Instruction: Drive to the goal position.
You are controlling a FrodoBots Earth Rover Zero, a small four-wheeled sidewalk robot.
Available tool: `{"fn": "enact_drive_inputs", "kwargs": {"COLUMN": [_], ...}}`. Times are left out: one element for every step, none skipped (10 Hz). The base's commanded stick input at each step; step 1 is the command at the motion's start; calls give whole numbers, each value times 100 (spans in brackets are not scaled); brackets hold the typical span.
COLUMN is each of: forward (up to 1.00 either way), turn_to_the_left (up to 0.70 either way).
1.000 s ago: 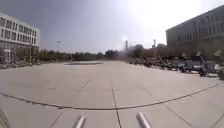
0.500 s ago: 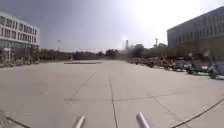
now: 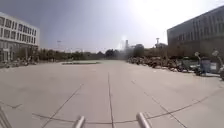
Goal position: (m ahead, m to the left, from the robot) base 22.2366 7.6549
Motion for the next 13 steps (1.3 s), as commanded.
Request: {"fn": "enact_drive_inputs", "kwargs": {"forward": [100, 100, 100, 100, 100, 100, 100, 100, 100, 100, 100, 100, 100], "turn_to_the_left": [0, 0, 0, 0, 0, 0, 0, 0, 0, 0, 0, 0, 0]}}
